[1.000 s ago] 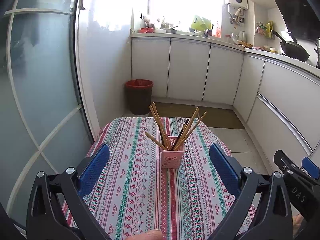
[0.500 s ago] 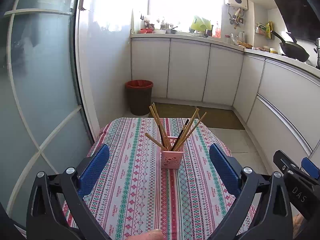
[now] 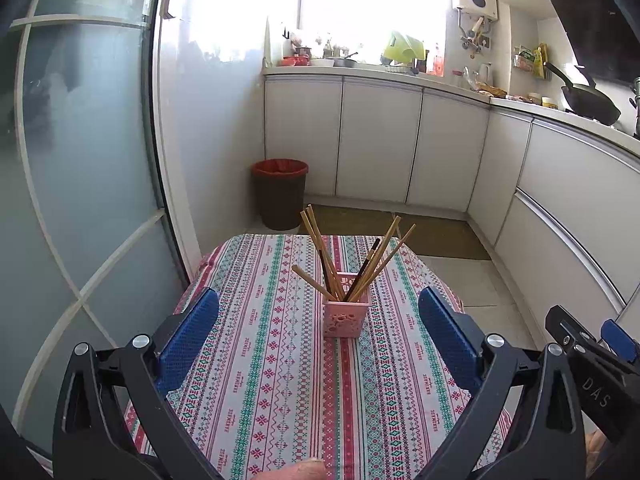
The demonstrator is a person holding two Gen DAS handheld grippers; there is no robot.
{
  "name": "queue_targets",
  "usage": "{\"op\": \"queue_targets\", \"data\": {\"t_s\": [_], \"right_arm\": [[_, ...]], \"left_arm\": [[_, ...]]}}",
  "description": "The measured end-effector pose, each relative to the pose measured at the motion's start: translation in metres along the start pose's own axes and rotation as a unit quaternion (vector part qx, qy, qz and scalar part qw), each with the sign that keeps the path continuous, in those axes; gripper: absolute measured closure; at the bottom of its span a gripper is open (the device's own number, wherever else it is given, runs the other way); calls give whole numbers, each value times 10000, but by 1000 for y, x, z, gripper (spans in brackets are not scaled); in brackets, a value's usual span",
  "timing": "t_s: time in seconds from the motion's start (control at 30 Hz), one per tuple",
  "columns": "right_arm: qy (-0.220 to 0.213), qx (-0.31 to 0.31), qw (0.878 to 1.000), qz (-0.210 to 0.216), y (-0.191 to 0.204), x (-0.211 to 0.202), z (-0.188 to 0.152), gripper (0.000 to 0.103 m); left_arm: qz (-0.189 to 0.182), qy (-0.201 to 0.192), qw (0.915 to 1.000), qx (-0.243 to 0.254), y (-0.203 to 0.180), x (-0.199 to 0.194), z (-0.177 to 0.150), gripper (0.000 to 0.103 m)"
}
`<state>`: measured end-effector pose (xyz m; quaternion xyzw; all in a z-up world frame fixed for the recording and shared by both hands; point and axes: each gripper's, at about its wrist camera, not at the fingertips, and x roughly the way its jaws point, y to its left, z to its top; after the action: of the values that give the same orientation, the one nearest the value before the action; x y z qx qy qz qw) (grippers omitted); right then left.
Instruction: Organize utensils
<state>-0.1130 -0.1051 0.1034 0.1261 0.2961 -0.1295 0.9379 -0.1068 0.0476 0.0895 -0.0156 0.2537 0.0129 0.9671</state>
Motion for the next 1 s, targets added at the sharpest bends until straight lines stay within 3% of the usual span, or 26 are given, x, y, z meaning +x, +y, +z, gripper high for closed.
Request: {"op": "queue_targets", "data": {"t_s": [1.0], "right_arm": [[122,-6,9999,71,-1,6,-3,7]], "left_arm": [[-7,140,9999,67,-3,7,-3,9]]}}
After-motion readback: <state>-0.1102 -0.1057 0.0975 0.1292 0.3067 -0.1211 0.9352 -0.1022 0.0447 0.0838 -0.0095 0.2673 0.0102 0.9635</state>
